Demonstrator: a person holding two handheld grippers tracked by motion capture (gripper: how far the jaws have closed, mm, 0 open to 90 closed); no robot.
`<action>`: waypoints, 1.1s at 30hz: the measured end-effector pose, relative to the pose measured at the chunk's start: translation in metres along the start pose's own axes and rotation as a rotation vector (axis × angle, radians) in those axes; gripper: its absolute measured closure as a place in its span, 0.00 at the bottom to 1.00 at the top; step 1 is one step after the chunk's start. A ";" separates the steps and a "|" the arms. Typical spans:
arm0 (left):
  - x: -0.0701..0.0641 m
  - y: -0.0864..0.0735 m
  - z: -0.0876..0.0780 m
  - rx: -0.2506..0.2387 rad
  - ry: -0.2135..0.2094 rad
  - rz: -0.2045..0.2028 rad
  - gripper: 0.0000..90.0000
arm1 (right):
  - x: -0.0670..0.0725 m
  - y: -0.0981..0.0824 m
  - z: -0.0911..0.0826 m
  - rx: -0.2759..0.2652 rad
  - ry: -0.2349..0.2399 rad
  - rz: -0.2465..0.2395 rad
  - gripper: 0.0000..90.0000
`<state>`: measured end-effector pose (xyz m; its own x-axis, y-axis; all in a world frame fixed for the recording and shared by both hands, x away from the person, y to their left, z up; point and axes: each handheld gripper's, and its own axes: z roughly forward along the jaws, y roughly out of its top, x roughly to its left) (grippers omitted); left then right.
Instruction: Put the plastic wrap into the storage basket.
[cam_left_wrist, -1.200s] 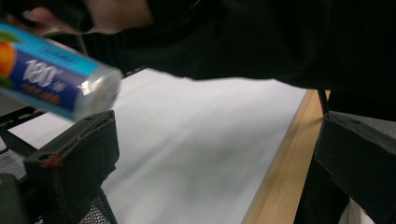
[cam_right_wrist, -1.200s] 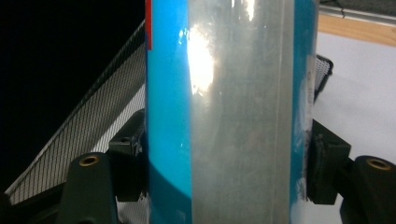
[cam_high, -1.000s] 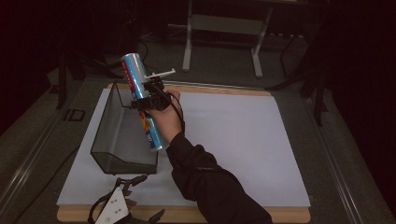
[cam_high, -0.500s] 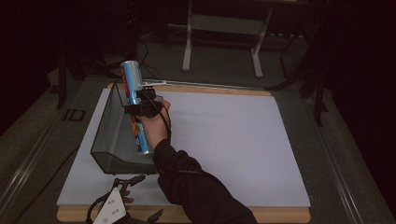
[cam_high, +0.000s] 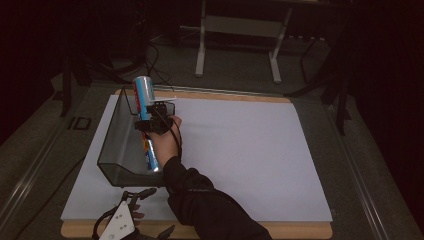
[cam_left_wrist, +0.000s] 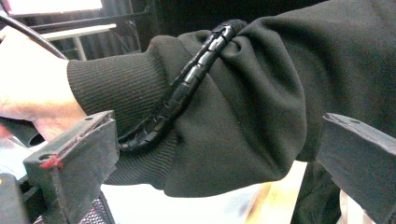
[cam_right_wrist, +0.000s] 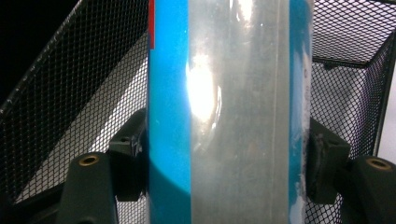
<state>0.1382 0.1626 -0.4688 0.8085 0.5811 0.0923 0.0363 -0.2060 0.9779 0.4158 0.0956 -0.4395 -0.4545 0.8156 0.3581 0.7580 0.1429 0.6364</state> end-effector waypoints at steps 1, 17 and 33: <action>0.000 0.000 0.000 0.000 -0.001 0.001 0.01 | -0.001 0.000 0.001 0.001 0.003 0.008 0.35; 0.000 0.000 0.000 -0.001 -0.008 -0.006 0.00 | -0.012 0.010 0.018 0.005 -0.015 0.048 0.35; 0.000 0.000 0.000 -0.002 -0.012 -0.005 0.01 | -0.030 0.002 0.032 0.125 -0.020 0.103 0.35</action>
<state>0.1381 0.1625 -0.4686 0.8156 0.5724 0.0850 0.0392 -0.2013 0.9787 0.4464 0.0896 -0.4707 -0.3631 0.8404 0.4023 0.8527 0.1256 0.5071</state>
